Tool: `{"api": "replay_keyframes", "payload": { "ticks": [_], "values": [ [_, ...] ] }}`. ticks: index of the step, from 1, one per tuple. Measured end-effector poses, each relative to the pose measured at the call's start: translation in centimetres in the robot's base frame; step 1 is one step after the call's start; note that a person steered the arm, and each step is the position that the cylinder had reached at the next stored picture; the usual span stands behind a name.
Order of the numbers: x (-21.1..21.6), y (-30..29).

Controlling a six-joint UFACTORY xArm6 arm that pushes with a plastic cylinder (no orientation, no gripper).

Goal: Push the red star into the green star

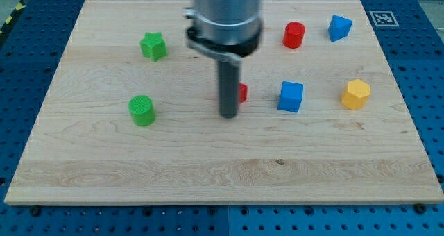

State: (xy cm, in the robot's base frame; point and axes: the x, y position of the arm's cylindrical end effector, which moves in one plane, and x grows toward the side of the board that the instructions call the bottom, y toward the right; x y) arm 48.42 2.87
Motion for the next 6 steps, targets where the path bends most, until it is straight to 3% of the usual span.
{"api": "replay_keyframes", "payload": {
  "ticks": [2,4,6],
  "values": [
    [-10.7,-0.8],
    [-9.9,0.4],
    [-15.6,-9.3]
  ]
}}
